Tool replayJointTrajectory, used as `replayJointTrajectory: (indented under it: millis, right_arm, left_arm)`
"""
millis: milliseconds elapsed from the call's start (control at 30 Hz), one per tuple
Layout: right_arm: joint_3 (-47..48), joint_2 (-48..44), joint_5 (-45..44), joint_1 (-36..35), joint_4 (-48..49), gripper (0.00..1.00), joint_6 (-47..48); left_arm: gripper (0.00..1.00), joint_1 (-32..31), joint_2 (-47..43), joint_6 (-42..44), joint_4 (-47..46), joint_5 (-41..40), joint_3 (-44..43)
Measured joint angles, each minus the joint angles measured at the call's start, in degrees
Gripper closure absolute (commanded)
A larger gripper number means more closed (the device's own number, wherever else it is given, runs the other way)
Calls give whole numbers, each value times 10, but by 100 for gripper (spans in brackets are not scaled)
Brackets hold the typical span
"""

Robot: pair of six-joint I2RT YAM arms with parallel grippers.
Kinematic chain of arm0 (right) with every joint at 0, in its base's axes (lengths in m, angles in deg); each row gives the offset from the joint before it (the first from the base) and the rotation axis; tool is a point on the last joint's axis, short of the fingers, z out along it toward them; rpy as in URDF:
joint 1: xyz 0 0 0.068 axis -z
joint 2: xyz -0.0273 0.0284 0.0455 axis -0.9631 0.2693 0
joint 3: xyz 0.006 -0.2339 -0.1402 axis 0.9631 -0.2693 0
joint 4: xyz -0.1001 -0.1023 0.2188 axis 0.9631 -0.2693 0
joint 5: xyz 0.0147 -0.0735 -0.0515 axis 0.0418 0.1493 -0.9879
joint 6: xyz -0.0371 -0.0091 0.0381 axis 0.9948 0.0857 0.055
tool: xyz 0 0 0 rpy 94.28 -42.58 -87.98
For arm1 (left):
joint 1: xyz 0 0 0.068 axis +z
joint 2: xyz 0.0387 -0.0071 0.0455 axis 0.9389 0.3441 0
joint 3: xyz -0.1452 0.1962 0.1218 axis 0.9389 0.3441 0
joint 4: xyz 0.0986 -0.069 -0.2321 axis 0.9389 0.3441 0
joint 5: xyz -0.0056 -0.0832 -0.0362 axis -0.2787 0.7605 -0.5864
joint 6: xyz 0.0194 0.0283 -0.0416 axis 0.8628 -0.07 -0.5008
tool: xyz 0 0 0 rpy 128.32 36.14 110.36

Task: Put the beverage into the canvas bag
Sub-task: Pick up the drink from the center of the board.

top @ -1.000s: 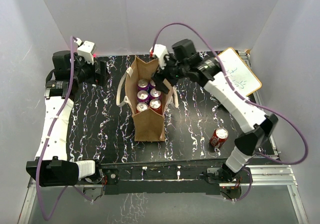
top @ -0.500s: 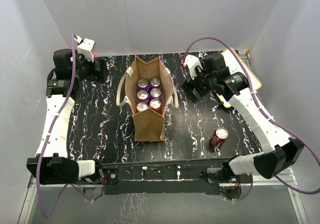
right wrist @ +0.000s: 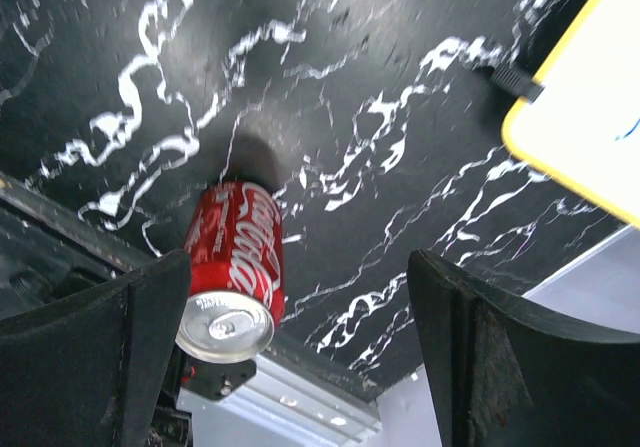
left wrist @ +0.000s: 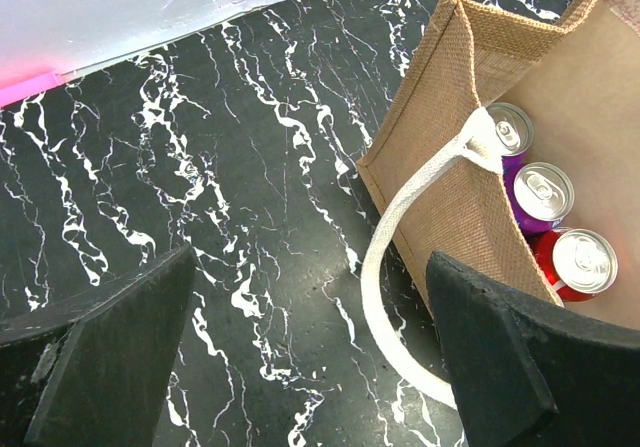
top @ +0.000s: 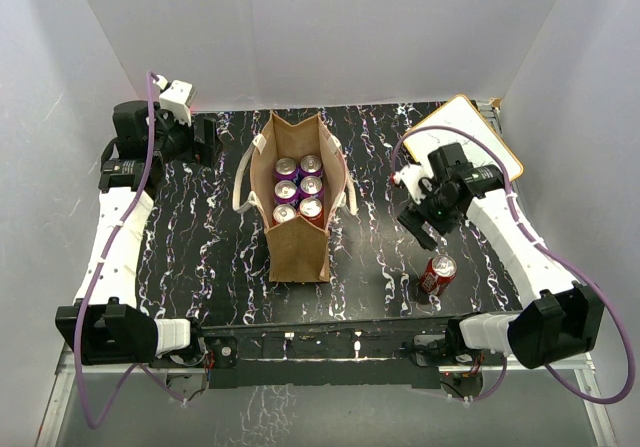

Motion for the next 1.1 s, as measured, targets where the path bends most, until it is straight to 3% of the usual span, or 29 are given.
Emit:
replayJointTrajectory:
  millis: [667, 800, 1033, 1100]
  right_arm:
    - [-149, -37, 21, 7, -49, 9, 74]
    - [-151, -43, 22, 7, -50, 17, 74]
    - [-154, -61, 23, 7, -38, 41, 72]
    - [-153, -61, 23, 7, -38, 40, 69]
  left_arm:
    - [3, 0, 8, -12, -12, 15, 1]
    - [3, 0, 8, -12, -12, 17, 2]
    - [3, 0, 8, -12, -12, 21, 6]
    - [3, 0, 8, -14, -13, 25, 6]
